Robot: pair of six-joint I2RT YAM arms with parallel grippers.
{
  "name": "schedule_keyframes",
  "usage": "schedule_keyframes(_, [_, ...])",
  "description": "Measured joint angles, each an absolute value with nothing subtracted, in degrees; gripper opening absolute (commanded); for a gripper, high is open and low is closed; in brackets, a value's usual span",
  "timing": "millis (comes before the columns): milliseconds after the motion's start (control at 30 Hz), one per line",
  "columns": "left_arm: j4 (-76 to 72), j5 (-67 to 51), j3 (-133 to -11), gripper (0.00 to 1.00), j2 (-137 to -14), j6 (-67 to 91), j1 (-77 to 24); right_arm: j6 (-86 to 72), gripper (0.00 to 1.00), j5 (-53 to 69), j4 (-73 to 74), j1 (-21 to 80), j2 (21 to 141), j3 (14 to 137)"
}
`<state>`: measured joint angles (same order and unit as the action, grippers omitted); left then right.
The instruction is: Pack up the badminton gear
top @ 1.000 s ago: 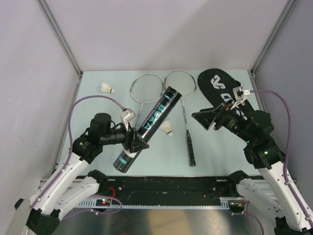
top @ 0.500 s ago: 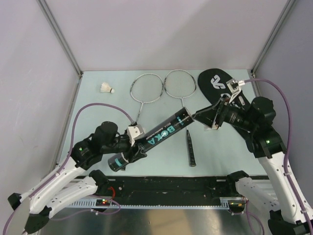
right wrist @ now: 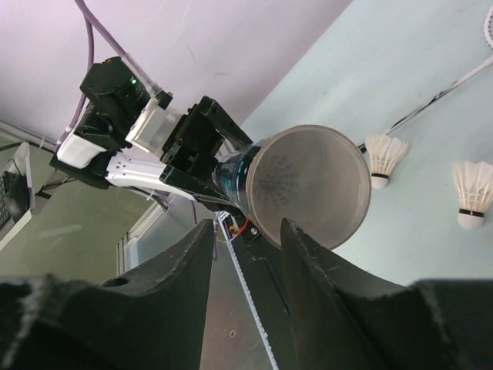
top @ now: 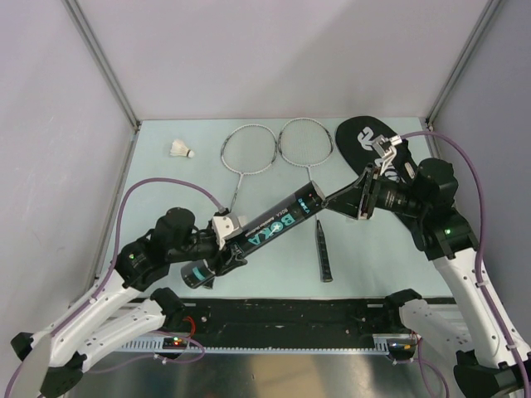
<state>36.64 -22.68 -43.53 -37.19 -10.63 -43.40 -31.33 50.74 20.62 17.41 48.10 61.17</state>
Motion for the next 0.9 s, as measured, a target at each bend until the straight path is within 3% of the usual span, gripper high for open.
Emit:
schedule_keyframes(233, [36.8,-22.8,-43.5,0.33,-37.1,-11.1,-43.4,-34.5,0.32,53.5,15.1,17.4,48.4,58.0])
schedule_keyframes(300, [37.2,-22.8,-43.5,0.33,-37.0,-11.1,-43.4,-35.2,0.21,53.5,14.1,17.4,48.5,57.1])
schedule_keyframes(333, [37.4,-22.9,-43.5,0.32,-36.9,-11.1,-43.4,-35.5,0.1,53.6,13.6,17.4,48.5,56.8])
schedule_keyframes(400, [37.7,-22.9,-43.5,0.3,-36.7,-11.1,-43.4,-36.0,0.03,54.0,12.4,17.4,48.6,56.4])
schedule_keyframes(600, [37.0,-21.8,-43.5,0.26,-35.8,-11.2,-43.7,-37.0,0.0,57.1,9.3,15.4,48.4,56.2])
schedule_keyframes(900, [36.7,-14.4,-39.4,0.24,-32.0,-14.2,-44.0,-42.9,0.0,61.6,4.5,4.3,46.3,55.8])
